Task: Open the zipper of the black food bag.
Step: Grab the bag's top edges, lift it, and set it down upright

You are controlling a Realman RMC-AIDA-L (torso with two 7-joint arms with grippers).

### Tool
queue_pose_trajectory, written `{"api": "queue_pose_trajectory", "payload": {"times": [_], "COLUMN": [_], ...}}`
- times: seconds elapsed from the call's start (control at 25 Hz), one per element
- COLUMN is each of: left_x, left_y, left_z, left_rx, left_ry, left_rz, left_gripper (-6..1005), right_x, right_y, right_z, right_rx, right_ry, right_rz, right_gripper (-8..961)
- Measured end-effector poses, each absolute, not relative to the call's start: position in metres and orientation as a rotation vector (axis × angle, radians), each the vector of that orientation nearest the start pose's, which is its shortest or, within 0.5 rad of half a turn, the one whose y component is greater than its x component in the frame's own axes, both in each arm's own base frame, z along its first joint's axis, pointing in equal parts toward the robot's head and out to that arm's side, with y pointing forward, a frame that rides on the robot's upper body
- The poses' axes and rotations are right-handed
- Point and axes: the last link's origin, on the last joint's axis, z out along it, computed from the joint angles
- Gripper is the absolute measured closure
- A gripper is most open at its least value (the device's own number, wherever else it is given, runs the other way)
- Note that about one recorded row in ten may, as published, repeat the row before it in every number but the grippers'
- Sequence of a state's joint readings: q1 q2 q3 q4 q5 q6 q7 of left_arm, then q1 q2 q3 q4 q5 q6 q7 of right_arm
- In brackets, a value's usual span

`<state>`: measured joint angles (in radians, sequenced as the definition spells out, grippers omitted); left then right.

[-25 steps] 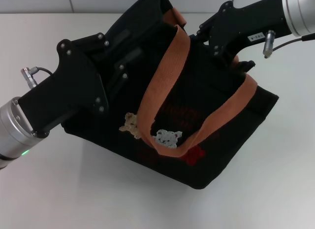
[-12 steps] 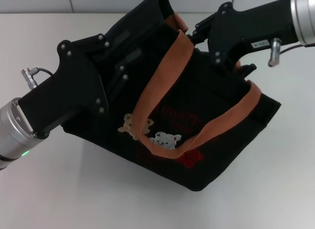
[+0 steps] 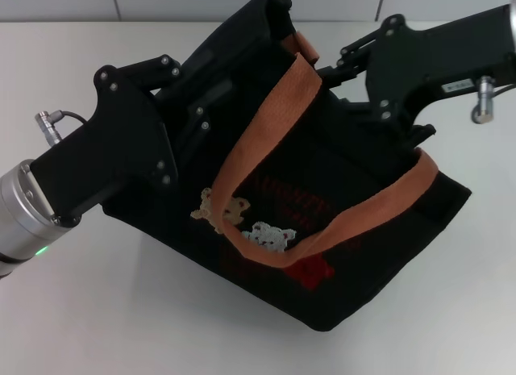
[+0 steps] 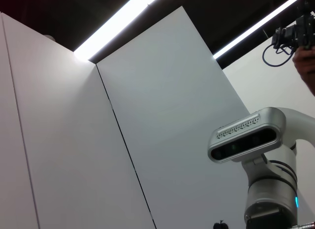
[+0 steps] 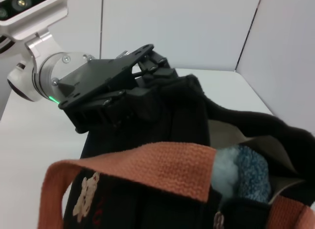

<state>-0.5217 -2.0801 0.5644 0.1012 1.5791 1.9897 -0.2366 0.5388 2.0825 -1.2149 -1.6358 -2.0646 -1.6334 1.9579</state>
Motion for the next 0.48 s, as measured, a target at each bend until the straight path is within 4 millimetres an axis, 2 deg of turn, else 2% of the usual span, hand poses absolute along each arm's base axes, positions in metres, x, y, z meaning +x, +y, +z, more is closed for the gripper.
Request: {"api": "queue_pose_trajectory", "payload": {"times": [0.24,0.48], "left_x": [-0.2241,-0.2236], "left_y": [0.2658,0.2663], "left_z": [-0.0087,-0.0087], "left_rx": [-2.073,-2.073], "left_ry": [0.355,0.357], "left_rz": [-1.381,-1.381], "left_gripper": [808,808], "right_x": [0.0941,0.0937], "right_y": [0.3265,0.3322], "right_z": [0.0559,0.0472], "right_rx": [-2.896,-2.897], "right_ry": [-0.043,-0.030], "right_rz": [0.198,0.205], "right_gripper": [618,653]}}
